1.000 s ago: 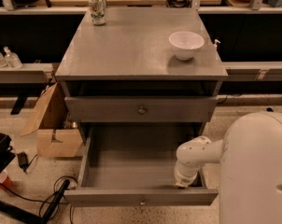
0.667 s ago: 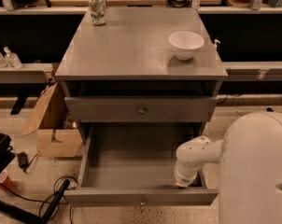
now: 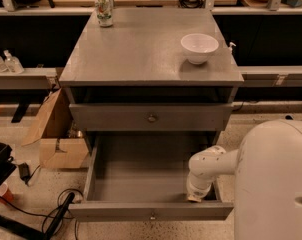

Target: Open middle drawer

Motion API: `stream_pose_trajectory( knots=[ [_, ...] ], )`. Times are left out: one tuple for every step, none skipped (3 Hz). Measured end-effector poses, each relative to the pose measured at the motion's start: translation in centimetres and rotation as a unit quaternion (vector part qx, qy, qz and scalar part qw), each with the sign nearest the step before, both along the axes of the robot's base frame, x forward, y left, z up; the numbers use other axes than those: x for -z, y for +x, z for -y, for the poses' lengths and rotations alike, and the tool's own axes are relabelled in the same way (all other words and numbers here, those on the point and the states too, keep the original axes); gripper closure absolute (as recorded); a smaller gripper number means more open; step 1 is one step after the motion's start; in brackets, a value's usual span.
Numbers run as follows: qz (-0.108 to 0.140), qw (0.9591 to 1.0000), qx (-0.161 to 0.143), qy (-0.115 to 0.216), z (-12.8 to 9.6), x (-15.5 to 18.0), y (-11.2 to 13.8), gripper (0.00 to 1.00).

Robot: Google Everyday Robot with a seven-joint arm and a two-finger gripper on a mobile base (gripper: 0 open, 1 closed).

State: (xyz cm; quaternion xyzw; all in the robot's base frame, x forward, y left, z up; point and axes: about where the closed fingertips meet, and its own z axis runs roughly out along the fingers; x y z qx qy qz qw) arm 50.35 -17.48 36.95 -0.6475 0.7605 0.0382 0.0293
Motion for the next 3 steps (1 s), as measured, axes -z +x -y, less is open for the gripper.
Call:
stream_pose_trajectory(
  knots=[
    [0.0,1.0,0.0,0.0,0.0,0.0,0.88,0.0],
    [0.0,1.0,0.0,0.0,0.0,0.0,0.9,0.0],
    [0.0,1.0,0.0,0.0,0.0,0.0,0.91,0.18]
  ],
)
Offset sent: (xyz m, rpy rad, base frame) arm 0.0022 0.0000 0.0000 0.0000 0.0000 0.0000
